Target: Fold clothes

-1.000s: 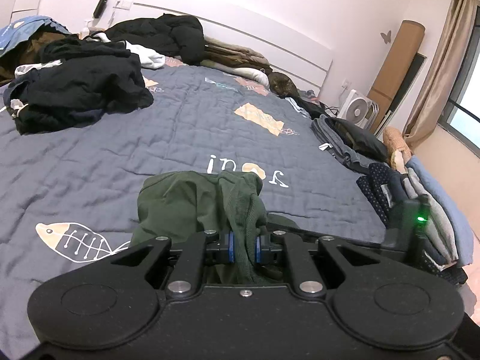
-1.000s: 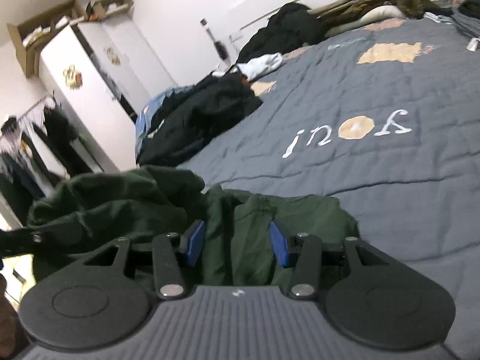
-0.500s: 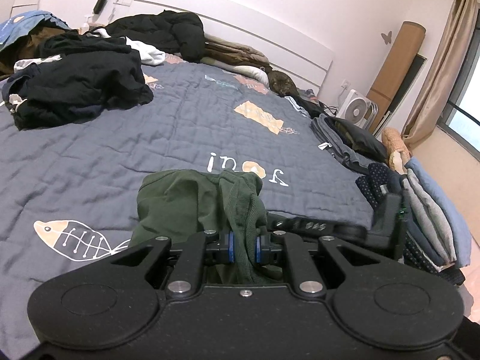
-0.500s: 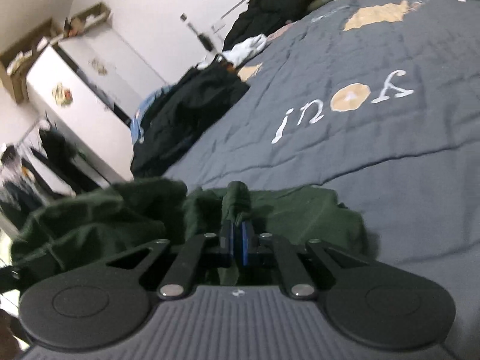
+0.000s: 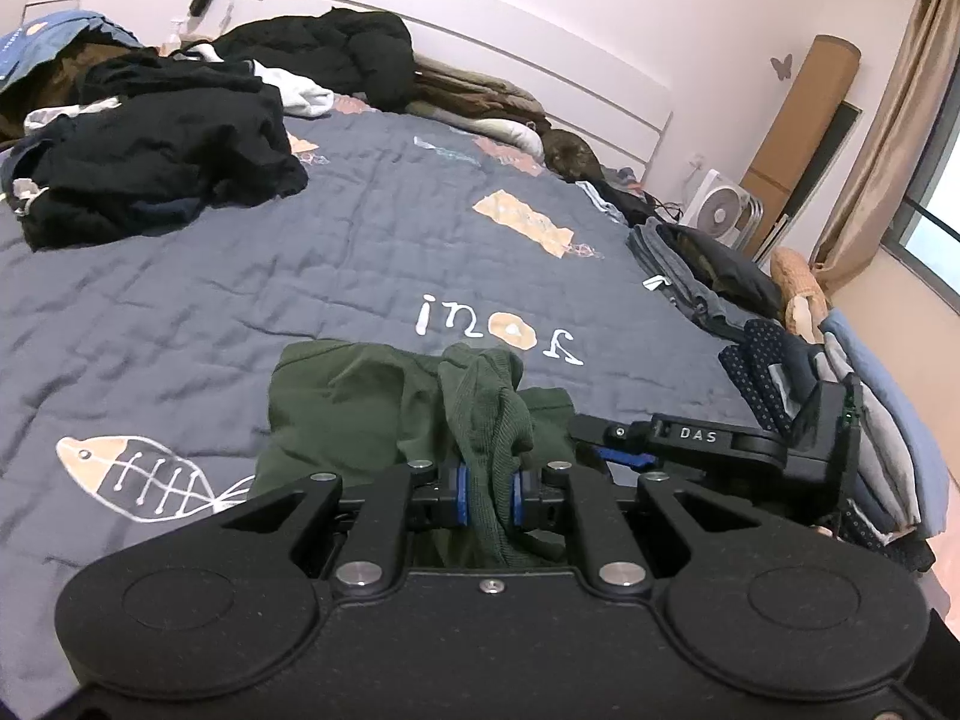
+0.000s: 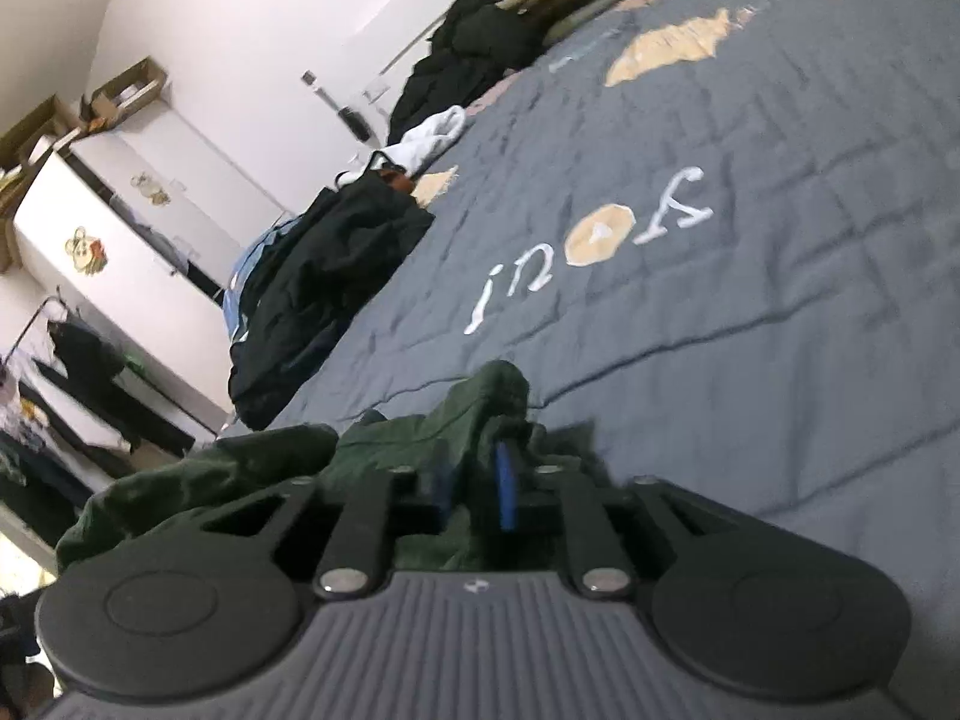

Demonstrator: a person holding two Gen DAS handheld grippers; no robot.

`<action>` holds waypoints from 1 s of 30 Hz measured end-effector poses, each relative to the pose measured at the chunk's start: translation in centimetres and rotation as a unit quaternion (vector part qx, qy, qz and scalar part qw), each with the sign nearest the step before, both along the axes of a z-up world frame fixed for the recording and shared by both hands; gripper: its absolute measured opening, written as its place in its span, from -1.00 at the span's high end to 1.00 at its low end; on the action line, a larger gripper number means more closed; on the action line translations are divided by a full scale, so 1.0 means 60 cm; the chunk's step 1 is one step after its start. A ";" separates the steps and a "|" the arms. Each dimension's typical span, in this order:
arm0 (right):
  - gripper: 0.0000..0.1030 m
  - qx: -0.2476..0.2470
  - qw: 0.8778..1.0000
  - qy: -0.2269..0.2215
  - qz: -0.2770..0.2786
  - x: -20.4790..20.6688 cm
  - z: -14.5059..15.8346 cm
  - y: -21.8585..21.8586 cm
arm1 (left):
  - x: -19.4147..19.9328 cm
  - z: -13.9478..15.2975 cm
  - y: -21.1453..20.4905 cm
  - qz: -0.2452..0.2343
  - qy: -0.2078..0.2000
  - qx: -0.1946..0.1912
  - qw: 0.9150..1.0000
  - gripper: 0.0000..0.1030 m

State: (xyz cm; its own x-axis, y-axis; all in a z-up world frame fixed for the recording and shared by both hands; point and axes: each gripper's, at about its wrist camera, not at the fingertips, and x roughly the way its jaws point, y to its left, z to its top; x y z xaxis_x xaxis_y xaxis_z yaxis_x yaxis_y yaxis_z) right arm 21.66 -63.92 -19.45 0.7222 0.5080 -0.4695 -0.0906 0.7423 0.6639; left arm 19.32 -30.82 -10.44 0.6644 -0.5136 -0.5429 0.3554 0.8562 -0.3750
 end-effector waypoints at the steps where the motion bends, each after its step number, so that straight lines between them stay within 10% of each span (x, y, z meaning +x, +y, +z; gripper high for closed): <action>1: 0.35 0.003 1.000 -0.006 0.001 -0.002 0.000 0.001 | 0.003 0.001 -0.005 -0.002 0.000 -0.002 1.000 0.75; 4: 0.94 -0.012 0.999 -0.034 -0.004 -0.005 0.002 0.016 | 0.004 0.004 -0.018 -0.008 -0.003 -0.005 1.000 0.75; 15: 0.94 0.025 0.998 -0.052 -0.037 0.000 0.011 -0.013 | 0.000 0.004 -0.025 -0.009 -0.003 -0.007 1.000 0.75; 24: 0.70 -0.003 0.999 0.001 -0.045 -0.012 0.023 -0.058 | 0.057 -0.014 -0.126 -0.050 0.018 0.011 0.999 0.74; 30: 0.32 -0.047 0.999 -0.002 -0.014 -0.095 0.058 -0.054 | 0.080 -0.032 -0.184 -0.062 0.035 0.037 0.997 0.37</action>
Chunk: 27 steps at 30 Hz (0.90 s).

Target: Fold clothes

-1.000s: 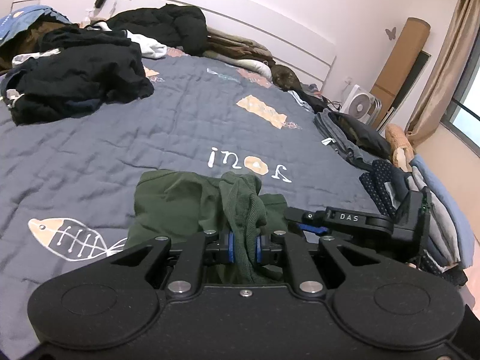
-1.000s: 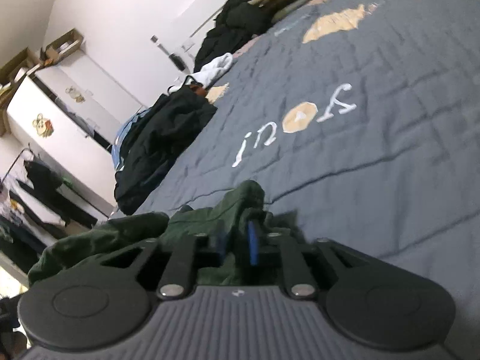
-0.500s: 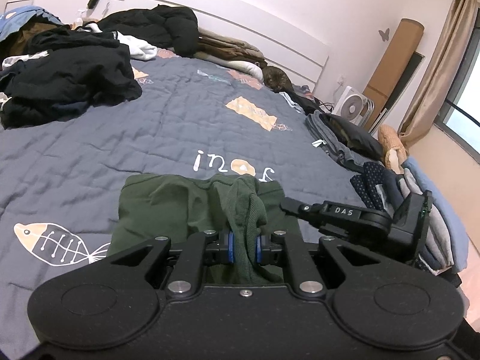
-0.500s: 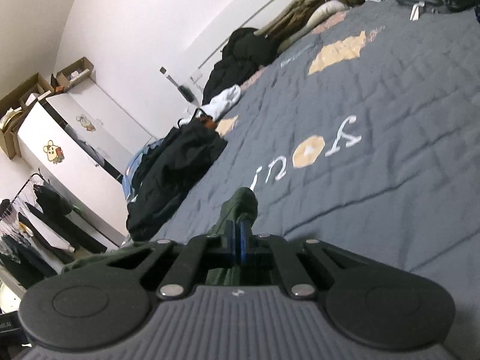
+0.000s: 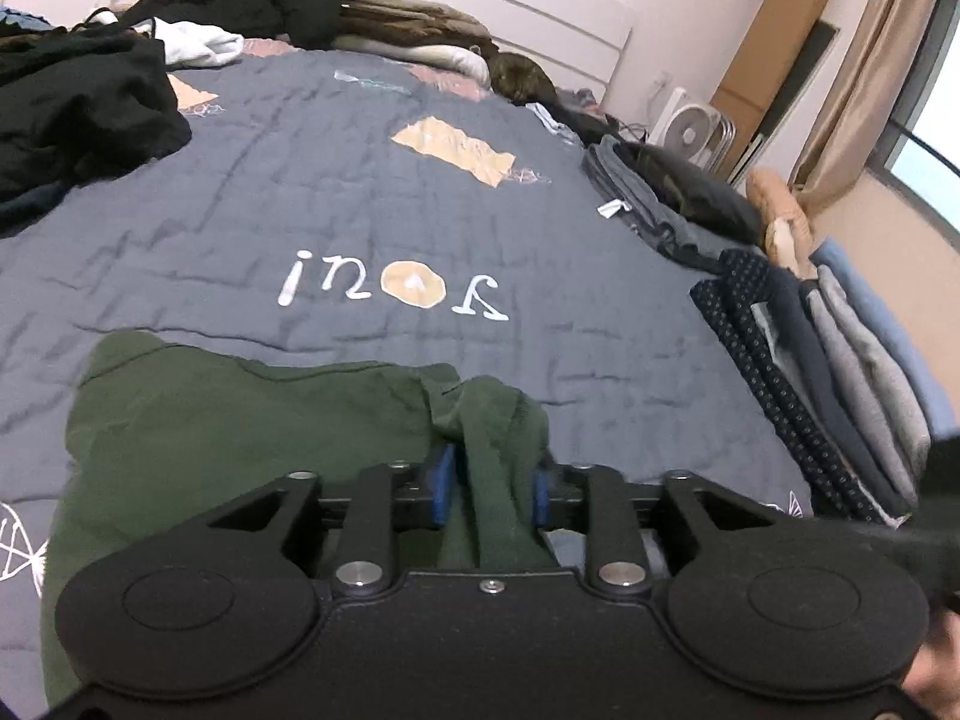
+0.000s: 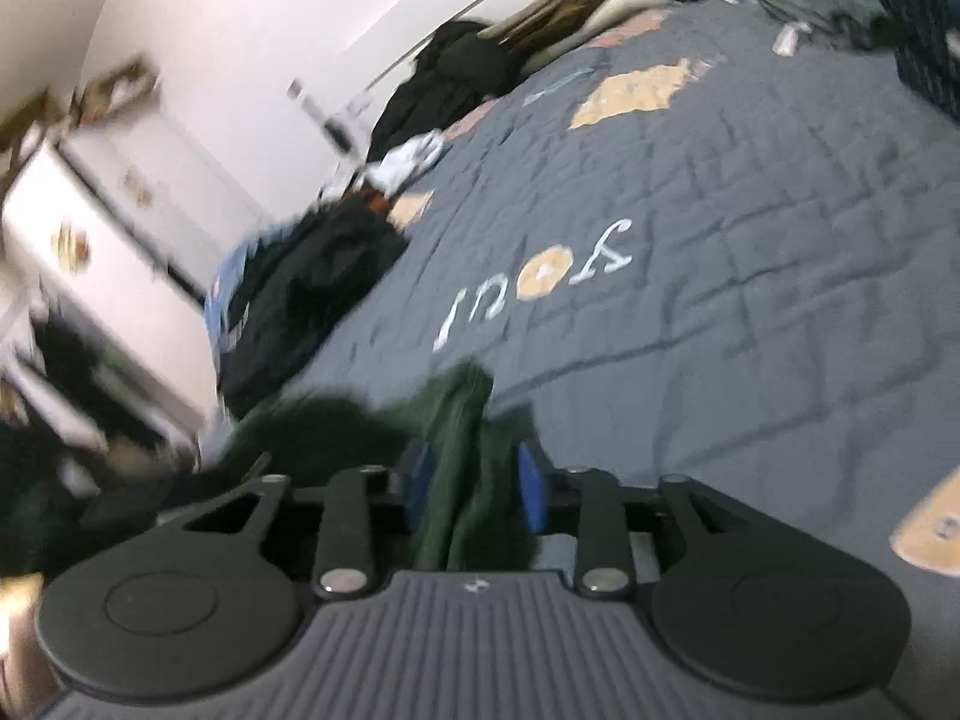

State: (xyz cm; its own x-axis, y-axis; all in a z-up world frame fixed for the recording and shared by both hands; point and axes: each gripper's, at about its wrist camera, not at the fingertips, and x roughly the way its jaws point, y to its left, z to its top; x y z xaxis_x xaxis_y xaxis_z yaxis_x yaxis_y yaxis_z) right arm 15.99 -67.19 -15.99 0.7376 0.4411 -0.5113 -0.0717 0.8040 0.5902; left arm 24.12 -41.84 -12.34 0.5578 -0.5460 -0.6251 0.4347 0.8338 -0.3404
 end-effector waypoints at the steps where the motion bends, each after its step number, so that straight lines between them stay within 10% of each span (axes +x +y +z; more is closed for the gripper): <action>1: 0.30 -0.009 1.000 -0.002 0.007 -0.017 0.005 0.007 | -0.008 0.009 0.006 0.003 -0.012 -0.006 1.000 0.26; 4: 0.22 -0.010 0.999 -0.024 0.032 -0.079 0.022 0.027 | -0.038 0.043 0.038 0.014 -0.050 -0.029 0.998 -0.20; 11: 0.03 -0.060 0.992 -0.073 0.088 -0.183 0.042 0.116 | -0.118 0.084 0.138 0.039 -0.090 -0.047 0.994 -0.26; 15: 0.03 -0.105 0.990 -0.024 0.086 -0.186 0.015 0.140 | -0.158 0.058 0.184 0.049 -0.077 -0.019 0.996 -0.26; 17: 0.07 -0.079 0.994 -0.006 0.070 -0.188 0.000 0.133 | -0.174 0.041 0.203 0.054 -0.069 -0.005 0.996 -0.26; 20: 0.75 -0.080 0.996 0.011 0.032 -0.199 -0.014 0.124 | -0.191 0.019 0.225 0.062 -0.067 0.016 0.996 -0.26; 27: 0.66 -0.119 0.992 0.038 0.026 -0.233 -0.029 0.126 | -0.211 -0.010 0.278 0.087 -0.065 0.003 0.994 -0.26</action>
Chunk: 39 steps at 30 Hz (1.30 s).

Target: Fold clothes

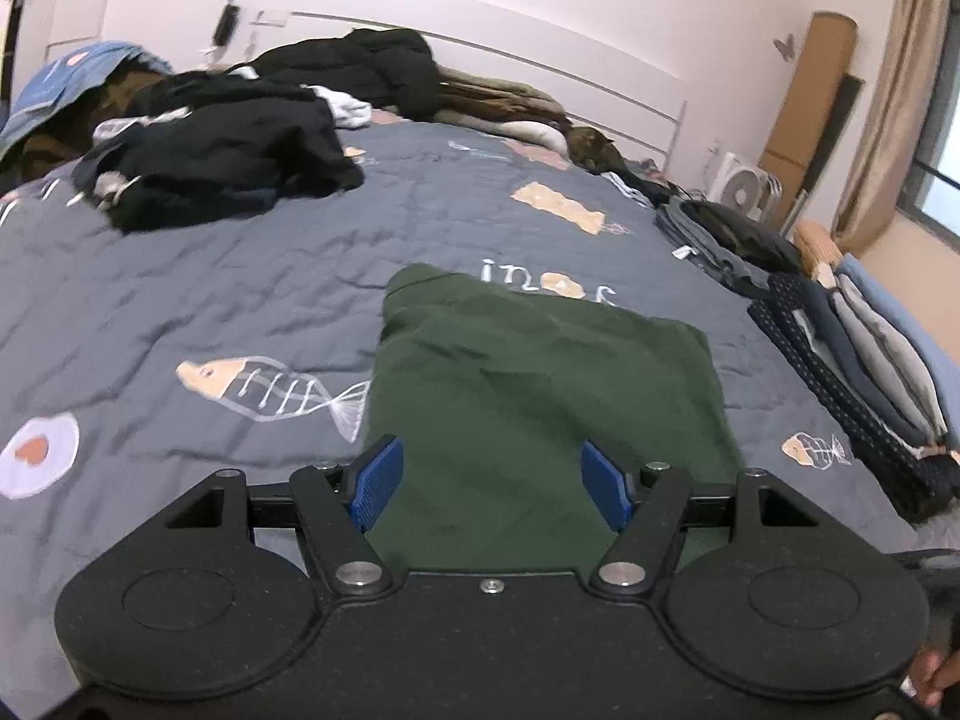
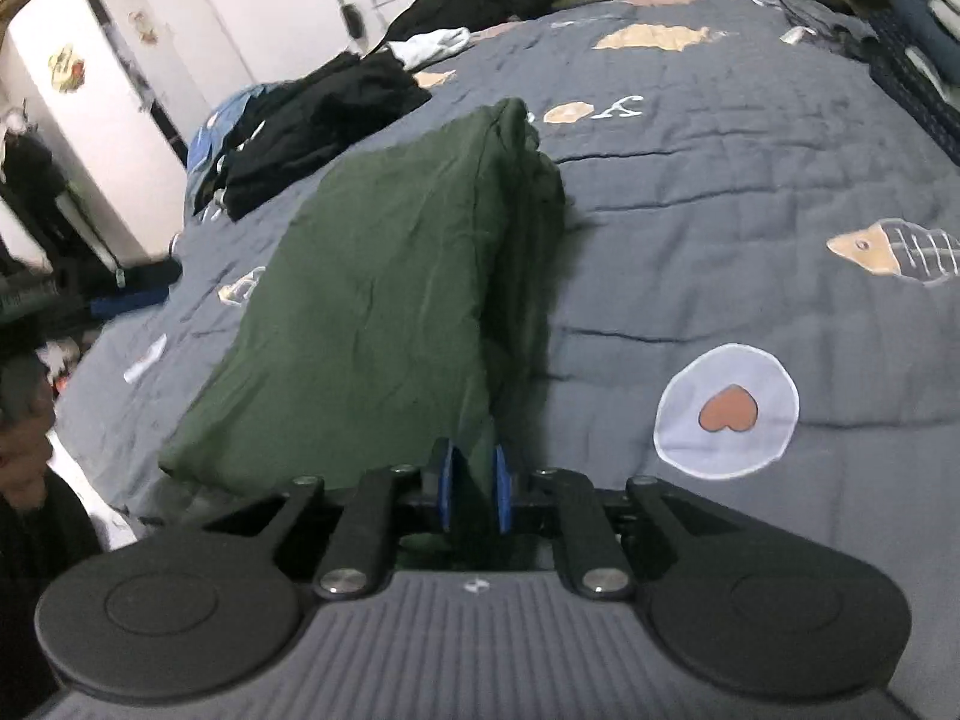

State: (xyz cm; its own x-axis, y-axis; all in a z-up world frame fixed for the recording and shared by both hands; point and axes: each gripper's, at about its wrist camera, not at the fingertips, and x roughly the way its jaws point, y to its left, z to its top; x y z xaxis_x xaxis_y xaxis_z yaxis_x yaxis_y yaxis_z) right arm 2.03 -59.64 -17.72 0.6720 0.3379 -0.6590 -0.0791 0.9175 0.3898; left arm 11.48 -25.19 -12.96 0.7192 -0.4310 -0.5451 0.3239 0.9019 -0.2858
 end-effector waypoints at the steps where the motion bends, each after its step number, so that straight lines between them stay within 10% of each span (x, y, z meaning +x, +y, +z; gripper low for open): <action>1: 0.64 0.011 1.000 -0.003 -0.008 -0.004 0.005 -0.005 | -0.002 -0.004 0.007 0.002 0.001 -0.004 1.000 -0.26; 14: 0.14 0.100 0.988 -0.114 0.028 0.153 0.091 -0.002 | -0.006 -0.029 0.019 -0.069 0.027 -0.068 0.995 -0.26; 20: 0.14 0.132 0.985 -0.085 0.064 0.248 0.043 -0.001 | 0.010 -0.051 0.005 -0.149 0.087 -0.160 0.972 -0.26; 28: 0.15 0.138 0.988 -0.066 0.030 0.302 -0.016 -0.059 | 0.061 -0.141 0.010 -0.134 0.233 -0.212 0.940 -0.26; 39: 0.08 0.199 0.975 -0.087 0.044 0.276 0.038 -0.078 | 0.057 -0.127 0.008 -0.140 0.215 -0.210 0.944 -0.40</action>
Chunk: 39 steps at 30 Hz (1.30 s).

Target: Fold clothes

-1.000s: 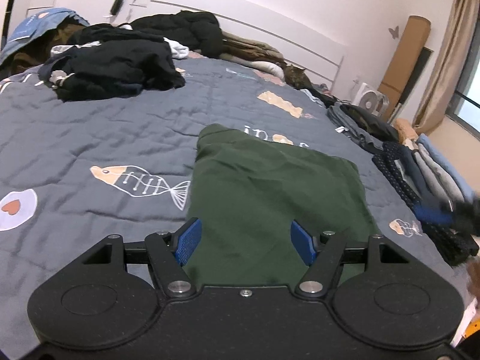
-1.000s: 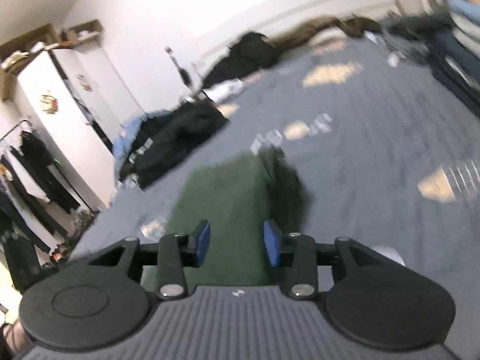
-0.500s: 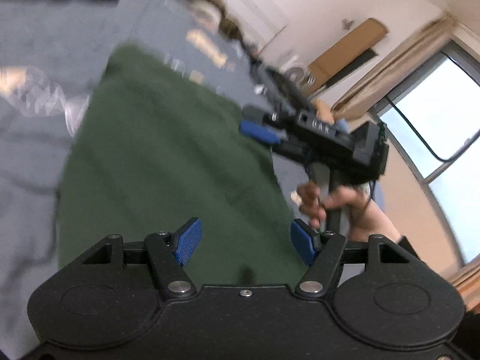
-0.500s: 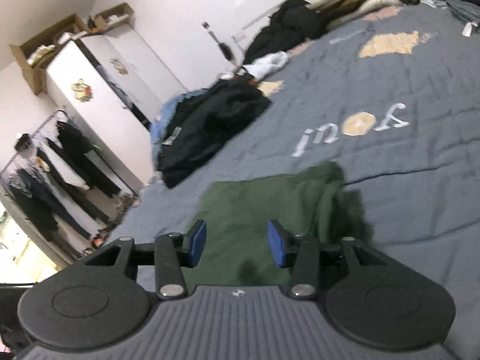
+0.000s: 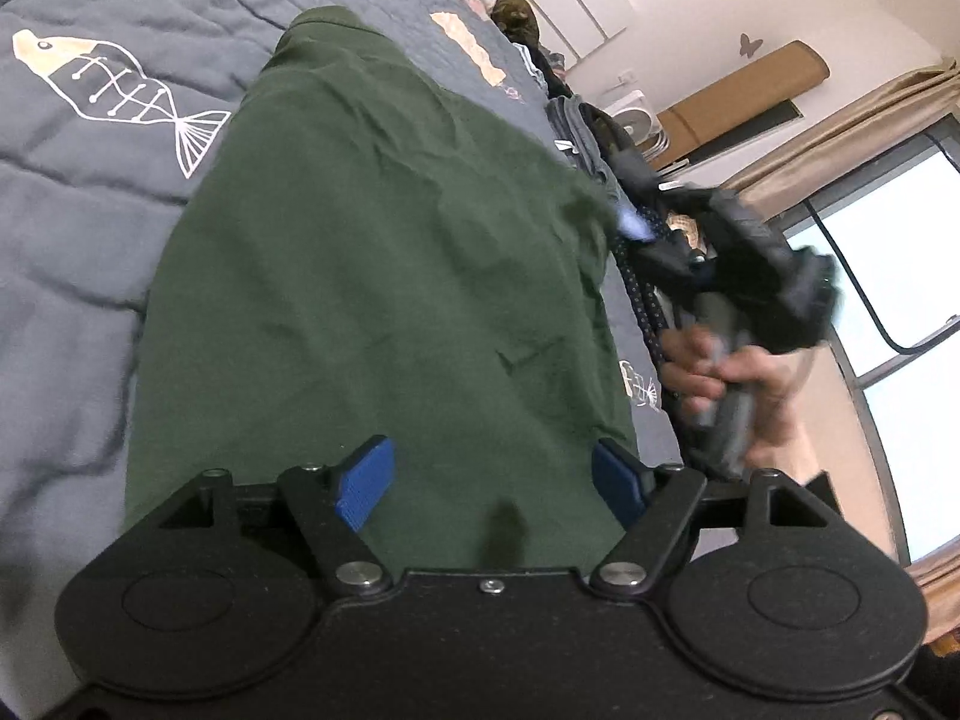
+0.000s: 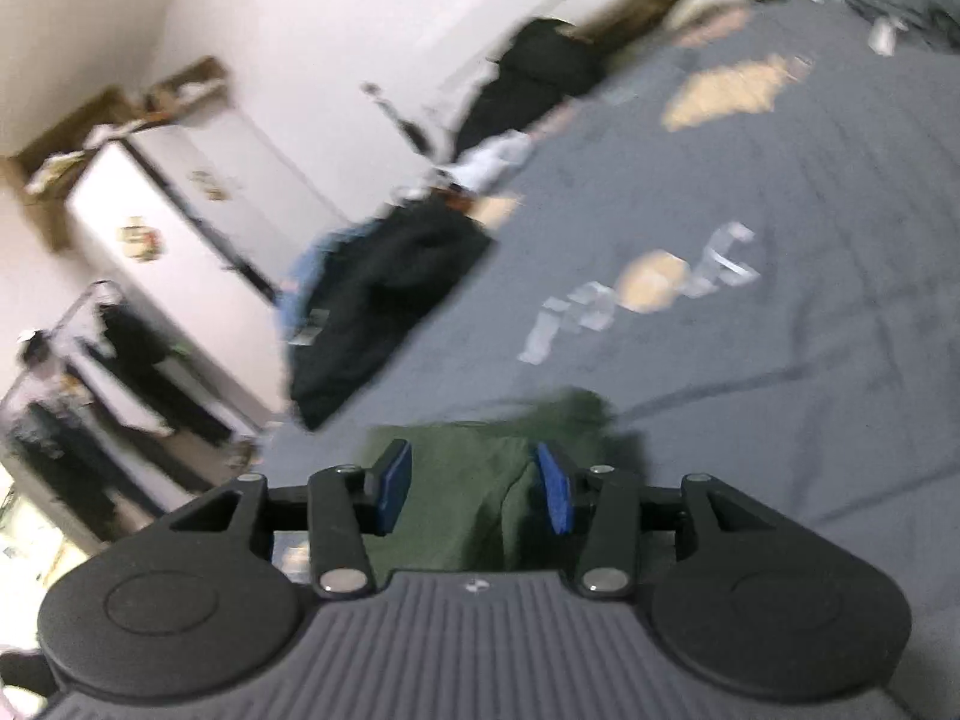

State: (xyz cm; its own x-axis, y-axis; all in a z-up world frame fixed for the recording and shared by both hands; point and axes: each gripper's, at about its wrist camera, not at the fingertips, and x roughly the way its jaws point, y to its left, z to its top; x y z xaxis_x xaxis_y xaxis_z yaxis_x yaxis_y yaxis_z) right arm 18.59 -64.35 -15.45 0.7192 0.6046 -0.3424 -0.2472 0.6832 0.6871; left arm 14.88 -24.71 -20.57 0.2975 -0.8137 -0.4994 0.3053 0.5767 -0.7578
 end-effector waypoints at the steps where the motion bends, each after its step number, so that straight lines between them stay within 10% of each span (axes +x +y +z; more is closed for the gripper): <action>1: 0.04 0.018 1.000 -0.009 0.013 -0.008 0.012 0.003 | 0.000 0.002 0.002 0.001 0.000 -0.003 1.000 -0.40; 14: -0.03 0.083 0.992 -0.093 0.011 -0.080 0.073 -0.011 | 0.001 0.020 0.004 0.010 -0.029 -0.006 1.000 -0.42; 19: -0.04 0.110 0.987 -0.003 0.119 -0.044 0.001 0.060 | 0.003 0.018 -0.004 0.005 -0.025 0.003 1.000 -0.42; 25: 0.04 0.094 0.986 0.093 0.102 -0.004 -0.097 0.053 | 0.000 0.018 -0.003 0.003 -0.027 0.009 1.000 -0.42; 39: -0.03 0.155 0.985 0.076 -0.010 0.023 -0.109 -0.015 | -0.002 0.023 0.005 0.011 -0.032 0.009 0.999 -0.42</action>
State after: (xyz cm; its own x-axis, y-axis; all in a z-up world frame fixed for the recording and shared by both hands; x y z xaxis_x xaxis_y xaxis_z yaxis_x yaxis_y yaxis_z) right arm 19.96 -65.24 -22.01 0.6859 0.6838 -0.2489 -0.1142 0.4389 0.8912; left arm 14.76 -24.44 -19.20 0.3469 -0.7975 -0.4937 0.3391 0.5974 -0.7267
